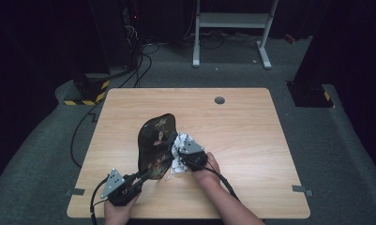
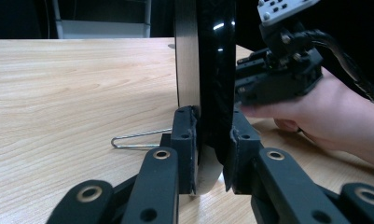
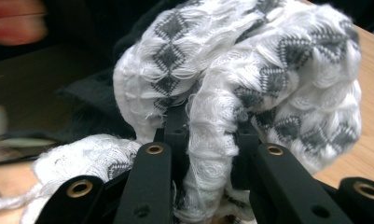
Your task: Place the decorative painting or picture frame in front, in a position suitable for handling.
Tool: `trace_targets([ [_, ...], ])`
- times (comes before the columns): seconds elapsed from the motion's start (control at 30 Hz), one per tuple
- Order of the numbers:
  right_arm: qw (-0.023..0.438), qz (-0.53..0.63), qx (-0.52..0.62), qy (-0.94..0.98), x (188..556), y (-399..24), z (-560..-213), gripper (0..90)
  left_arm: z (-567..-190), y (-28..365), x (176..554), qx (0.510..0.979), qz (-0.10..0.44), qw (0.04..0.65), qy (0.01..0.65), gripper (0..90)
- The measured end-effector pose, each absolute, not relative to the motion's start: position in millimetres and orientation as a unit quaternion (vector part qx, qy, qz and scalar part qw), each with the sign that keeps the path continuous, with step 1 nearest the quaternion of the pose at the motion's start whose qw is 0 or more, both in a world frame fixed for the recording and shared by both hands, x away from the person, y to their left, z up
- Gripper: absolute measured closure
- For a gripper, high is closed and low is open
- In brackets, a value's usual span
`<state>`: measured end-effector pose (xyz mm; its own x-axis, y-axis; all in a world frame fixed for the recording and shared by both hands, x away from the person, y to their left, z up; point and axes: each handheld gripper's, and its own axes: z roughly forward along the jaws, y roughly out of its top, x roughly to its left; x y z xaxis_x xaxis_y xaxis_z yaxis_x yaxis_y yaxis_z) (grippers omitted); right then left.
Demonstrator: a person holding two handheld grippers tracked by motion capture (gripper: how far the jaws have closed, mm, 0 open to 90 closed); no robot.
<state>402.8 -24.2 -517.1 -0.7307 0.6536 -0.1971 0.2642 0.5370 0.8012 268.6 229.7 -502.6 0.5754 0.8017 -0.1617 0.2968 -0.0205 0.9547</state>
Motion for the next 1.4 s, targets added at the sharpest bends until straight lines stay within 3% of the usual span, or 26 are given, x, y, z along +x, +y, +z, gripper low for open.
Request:
trace_targets([
  [0.43,0.219,0.413,0.181,0.865,341.9,2.8,-520.6,75.0,-502.6,229.5,268.6,0.679,0.221,0.571,0.405,75.8],
  [1.03,0.252,0.390,0.289,0.837,411.8,-26.4,-519.1,75.1,-502.6,230.2,269.0,0.680,0.218,0.572,0.403,75.6],
  [1.23,0.248,0.393,0.268,0.844,399.5,-19.1,-517.7,75.2,-502.7,229.9,269.0,0.681,0.218,0.572,0.403,75.3],
  [1.4,0.232,0.407,0.219,0.856,365.7,-3.9,-518.9,75.1,-502.8,229.7,268.8,0.680,0.218,0.572,0.403,74.9],
])
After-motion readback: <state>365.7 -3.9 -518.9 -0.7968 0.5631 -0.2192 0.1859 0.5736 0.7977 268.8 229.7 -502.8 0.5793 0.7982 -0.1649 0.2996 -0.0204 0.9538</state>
